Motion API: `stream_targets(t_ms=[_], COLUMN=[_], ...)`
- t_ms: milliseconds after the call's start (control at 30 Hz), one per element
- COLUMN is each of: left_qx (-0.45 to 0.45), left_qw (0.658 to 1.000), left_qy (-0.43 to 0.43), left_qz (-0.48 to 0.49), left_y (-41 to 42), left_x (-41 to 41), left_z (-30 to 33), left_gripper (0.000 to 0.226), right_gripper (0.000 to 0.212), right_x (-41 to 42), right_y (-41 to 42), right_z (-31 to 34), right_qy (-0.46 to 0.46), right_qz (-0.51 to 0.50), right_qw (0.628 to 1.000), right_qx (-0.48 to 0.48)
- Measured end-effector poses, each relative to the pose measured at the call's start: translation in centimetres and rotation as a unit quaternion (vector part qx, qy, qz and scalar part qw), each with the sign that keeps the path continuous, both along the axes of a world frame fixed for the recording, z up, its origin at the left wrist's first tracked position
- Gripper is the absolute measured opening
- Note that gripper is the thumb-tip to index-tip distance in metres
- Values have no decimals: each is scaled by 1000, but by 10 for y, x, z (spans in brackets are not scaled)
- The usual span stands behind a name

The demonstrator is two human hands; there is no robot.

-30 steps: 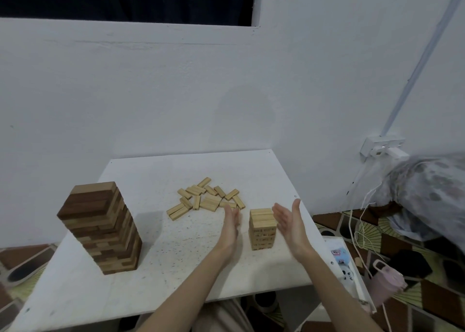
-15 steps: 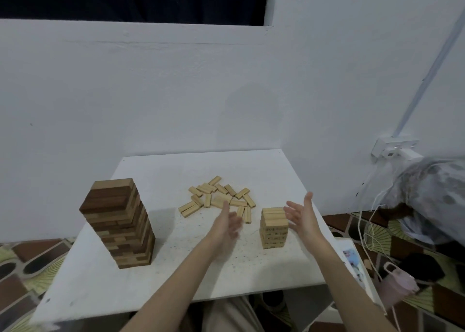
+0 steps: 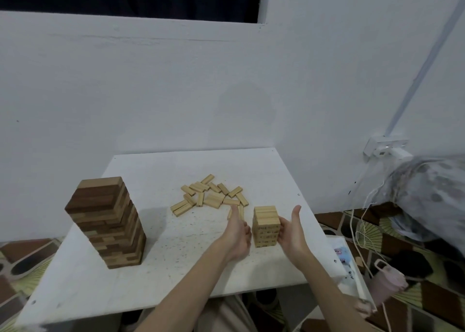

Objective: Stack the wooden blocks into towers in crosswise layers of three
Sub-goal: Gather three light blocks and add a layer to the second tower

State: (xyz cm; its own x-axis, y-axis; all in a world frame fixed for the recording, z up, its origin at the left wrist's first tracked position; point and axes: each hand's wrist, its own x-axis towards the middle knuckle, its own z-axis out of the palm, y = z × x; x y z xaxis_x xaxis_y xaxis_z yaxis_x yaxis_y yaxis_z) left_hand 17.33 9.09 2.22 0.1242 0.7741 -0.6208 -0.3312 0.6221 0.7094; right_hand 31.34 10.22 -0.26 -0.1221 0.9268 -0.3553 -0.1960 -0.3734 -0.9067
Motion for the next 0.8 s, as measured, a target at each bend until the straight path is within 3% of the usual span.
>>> stream_targets(t_ms=[633,800], left_qx=[53,78], left_qw=[997,996], left_qy=[-38,28], left_qz=[-33,-31], left_y=[-11,-3], left_x=[12,0], left_z=[17,21], left_gripper=[85,82], right_gripper=[91,94], right_x=[-5,6], right_y=[-6,5], right_z=[1,9], right_qy=[-29,-44], right_qz=[17,20], right_qw=[999,998], right_qx=[31,29])
